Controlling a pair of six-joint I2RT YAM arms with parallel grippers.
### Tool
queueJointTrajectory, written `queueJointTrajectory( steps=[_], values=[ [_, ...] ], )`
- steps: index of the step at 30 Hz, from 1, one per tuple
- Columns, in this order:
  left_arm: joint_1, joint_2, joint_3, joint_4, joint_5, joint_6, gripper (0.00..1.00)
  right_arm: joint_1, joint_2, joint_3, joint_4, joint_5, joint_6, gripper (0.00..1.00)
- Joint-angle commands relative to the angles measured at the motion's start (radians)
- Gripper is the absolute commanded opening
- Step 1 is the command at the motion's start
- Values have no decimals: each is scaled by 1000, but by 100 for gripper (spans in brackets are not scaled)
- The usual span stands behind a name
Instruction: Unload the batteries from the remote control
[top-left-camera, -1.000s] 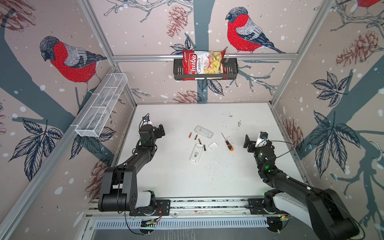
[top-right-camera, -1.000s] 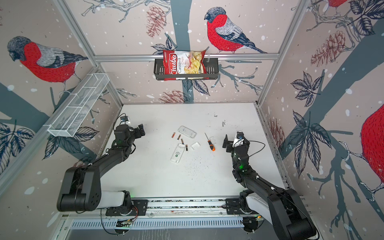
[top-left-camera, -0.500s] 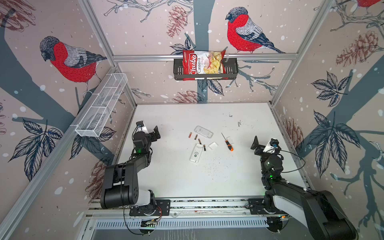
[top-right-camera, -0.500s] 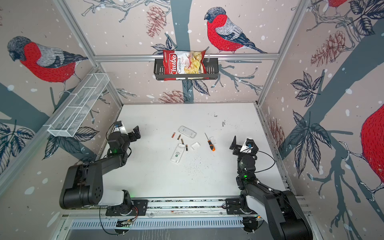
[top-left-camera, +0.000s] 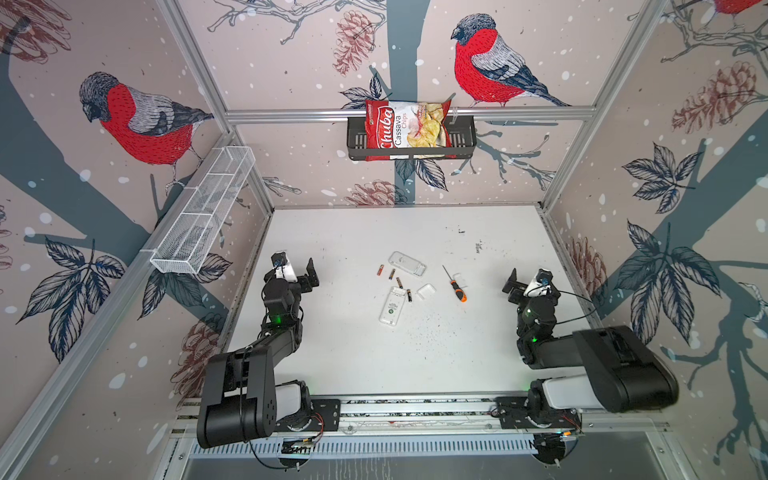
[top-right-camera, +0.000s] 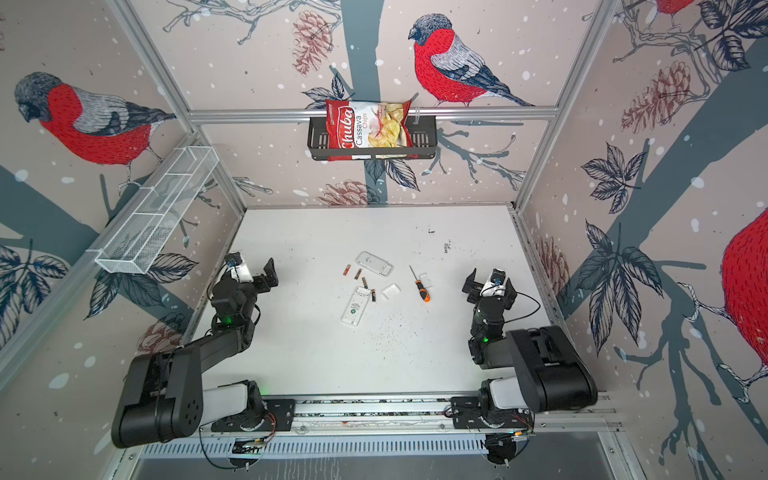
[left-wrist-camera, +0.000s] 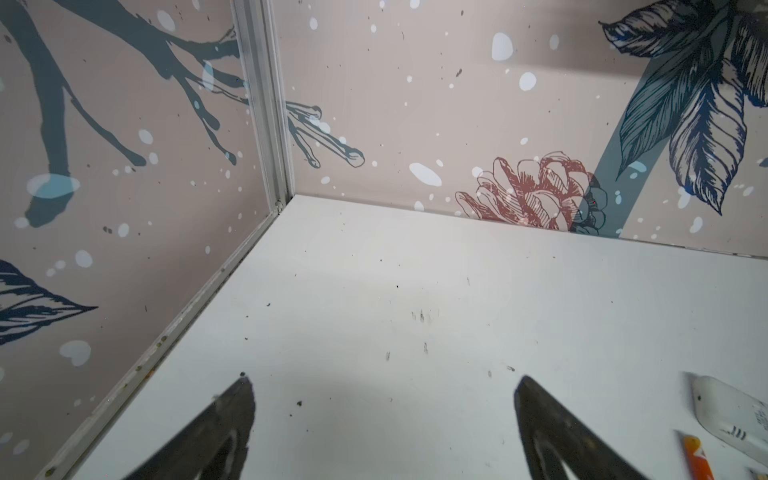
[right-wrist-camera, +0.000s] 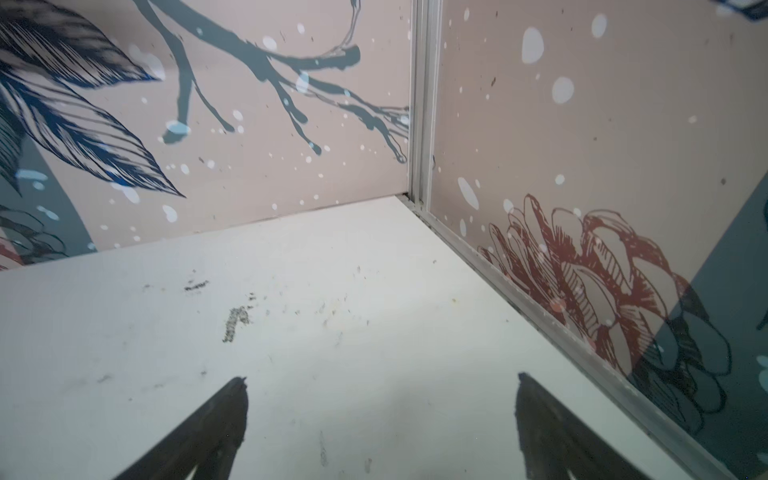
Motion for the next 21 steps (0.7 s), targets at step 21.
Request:
queueJointTrajectory(
  steps=[21],
  values=[
    [-27,255,-140,496,166,10,97,-1,46,-15,177,-1,-16,100]
  ],
)
